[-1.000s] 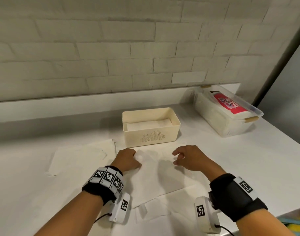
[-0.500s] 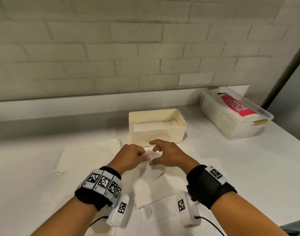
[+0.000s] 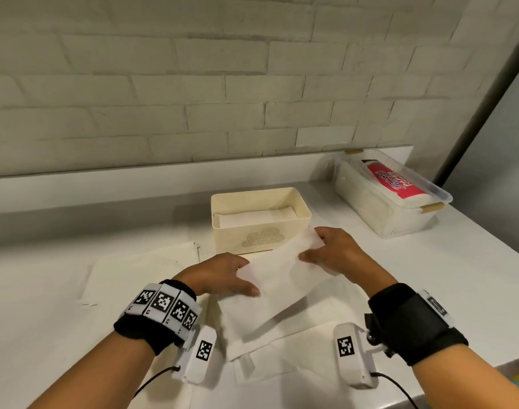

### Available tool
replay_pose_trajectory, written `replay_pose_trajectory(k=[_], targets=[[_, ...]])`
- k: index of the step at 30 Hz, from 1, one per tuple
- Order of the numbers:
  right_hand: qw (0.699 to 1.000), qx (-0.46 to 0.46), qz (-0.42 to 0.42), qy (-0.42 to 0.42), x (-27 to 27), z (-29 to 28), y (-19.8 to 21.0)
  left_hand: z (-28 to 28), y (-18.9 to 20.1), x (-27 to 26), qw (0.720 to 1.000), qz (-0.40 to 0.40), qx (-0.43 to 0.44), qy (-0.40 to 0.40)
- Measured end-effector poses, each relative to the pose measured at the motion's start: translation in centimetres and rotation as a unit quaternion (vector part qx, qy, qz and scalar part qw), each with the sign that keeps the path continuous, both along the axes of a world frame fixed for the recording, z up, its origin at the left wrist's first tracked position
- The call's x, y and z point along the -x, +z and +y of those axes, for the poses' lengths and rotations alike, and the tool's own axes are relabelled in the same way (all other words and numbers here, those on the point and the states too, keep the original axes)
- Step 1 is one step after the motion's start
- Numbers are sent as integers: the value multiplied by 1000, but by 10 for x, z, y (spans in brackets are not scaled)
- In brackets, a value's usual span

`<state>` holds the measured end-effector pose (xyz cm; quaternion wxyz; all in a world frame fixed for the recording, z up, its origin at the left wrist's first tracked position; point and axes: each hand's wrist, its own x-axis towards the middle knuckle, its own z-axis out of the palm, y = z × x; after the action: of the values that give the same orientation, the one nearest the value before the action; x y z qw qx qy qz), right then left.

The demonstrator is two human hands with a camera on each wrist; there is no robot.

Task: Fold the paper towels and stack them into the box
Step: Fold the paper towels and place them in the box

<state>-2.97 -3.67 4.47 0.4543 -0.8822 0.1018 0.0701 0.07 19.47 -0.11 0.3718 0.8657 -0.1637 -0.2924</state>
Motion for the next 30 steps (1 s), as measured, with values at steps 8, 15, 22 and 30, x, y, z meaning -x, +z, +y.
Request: replay_pose_trajectory(k=[8, 15, 22, 30], targets=[[990, 132, -39, -12, 17, -13, 24, -19, -1, -9, 968, -74, -228, -75], [955, 262, -121, -70, 16, -43, 66, -78, -35, 6, 981, -130, -143, -16], [942, 303, -126, -78, 23, -63, 75, -91, -44, -2, 991, -94, -95, 26], [953, 296, -62, 23, 38, -72, 97, -75, -29, -14, 993, -120, 12, 22]])
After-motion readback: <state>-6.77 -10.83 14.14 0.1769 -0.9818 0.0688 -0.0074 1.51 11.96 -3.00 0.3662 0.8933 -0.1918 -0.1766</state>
